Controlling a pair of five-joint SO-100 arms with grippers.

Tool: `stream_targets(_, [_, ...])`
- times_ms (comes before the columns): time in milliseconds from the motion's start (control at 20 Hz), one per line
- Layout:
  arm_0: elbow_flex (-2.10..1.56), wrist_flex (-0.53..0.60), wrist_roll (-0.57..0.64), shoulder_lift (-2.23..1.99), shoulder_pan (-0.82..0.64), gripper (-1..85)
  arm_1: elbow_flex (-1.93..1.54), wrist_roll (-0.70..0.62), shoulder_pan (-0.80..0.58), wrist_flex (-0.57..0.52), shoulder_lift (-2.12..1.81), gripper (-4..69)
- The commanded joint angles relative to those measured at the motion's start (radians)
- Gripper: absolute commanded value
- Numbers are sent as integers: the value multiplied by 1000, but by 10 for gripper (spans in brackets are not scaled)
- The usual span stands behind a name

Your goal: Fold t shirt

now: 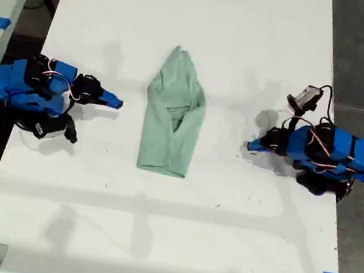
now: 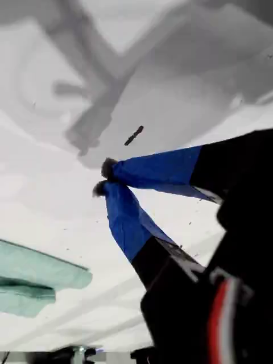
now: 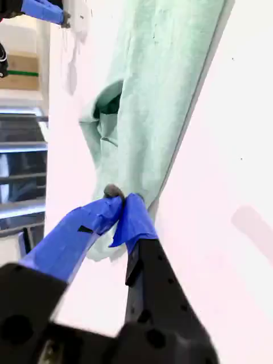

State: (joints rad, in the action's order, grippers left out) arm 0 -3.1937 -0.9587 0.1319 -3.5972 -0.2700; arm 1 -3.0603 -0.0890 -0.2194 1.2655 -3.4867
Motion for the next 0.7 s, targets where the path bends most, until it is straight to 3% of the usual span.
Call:
stream_targets(0, [-9,34,-40,-6,38,-1,-55,97,46,-26,-15,18])
stream_targets(200, [-8,41,-29,-6,57,-1,-55,100,40,-37,-14,29])
stream_targets(350, [103,126,17,163,67,-1,-11,144,58,-81,48,143])
stream_targets(450, [341,160,20,541,120,74,167,172,101,-114,273,226])
stream_targets(650, [742,199,-67,1143,293,203,598,179,204,-198,930,282])
